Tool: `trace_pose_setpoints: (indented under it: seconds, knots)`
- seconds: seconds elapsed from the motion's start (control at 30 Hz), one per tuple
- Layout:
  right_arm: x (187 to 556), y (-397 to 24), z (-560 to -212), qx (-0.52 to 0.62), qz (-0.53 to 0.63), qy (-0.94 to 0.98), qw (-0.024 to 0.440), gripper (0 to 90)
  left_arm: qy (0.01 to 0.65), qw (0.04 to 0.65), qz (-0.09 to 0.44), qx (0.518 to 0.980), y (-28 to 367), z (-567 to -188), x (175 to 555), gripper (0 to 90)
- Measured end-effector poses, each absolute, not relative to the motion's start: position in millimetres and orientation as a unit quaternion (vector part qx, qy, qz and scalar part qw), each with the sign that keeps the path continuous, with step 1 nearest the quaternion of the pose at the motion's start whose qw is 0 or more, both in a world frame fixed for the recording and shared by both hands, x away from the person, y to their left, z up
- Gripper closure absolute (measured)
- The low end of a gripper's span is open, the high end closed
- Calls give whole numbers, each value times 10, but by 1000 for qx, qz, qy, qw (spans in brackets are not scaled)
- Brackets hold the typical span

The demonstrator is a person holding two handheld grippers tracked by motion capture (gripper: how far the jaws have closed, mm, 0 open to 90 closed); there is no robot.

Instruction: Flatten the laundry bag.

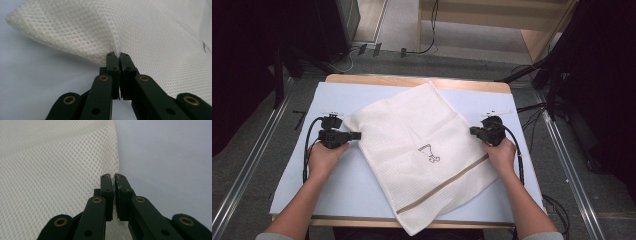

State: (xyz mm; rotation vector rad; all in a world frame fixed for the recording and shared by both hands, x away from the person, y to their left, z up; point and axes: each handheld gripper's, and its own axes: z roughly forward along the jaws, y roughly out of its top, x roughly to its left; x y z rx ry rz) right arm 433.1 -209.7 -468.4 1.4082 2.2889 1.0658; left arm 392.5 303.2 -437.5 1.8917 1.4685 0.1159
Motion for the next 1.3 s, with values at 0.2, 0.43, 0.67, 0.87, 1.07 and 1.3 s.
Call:
trace_pose_setpoints:
  seconds: [0.2, 0.43, 0.67, 0.87, 1.07, 1.3]
  knots:
    - [4107, -2035, -4681, 466, 363, 799, 114, 874, 569, 363, 62, 735, 3116, -4330, 4080, 895]
    - [3832, -1983, -4696, 456, 369, 803, 102, 867, 562, 362, 65, 741, 3150, -4321, 4259, 890]
    - [3588, -1894, -4702, 438, 367, 815, 94, 867, 558, 363, 71, 743, 3138, -4312, 4417, 888]
    - [3526, -1900, -4673, 430, 367, 819, 96, 804, 559, 368, 73, 739, 3153, -4297, 4428, 819]
    - [3586, -1958, -4537, 438, 397, 799, 111, 672, 557, 375, 85, 736, 3210, -4205, 4265, 657]
    - [3711, -1865, -4506, 436, 394, 800, 123, 613, 549, 373, 82, 744, 3180, -4178, 3992, 547]
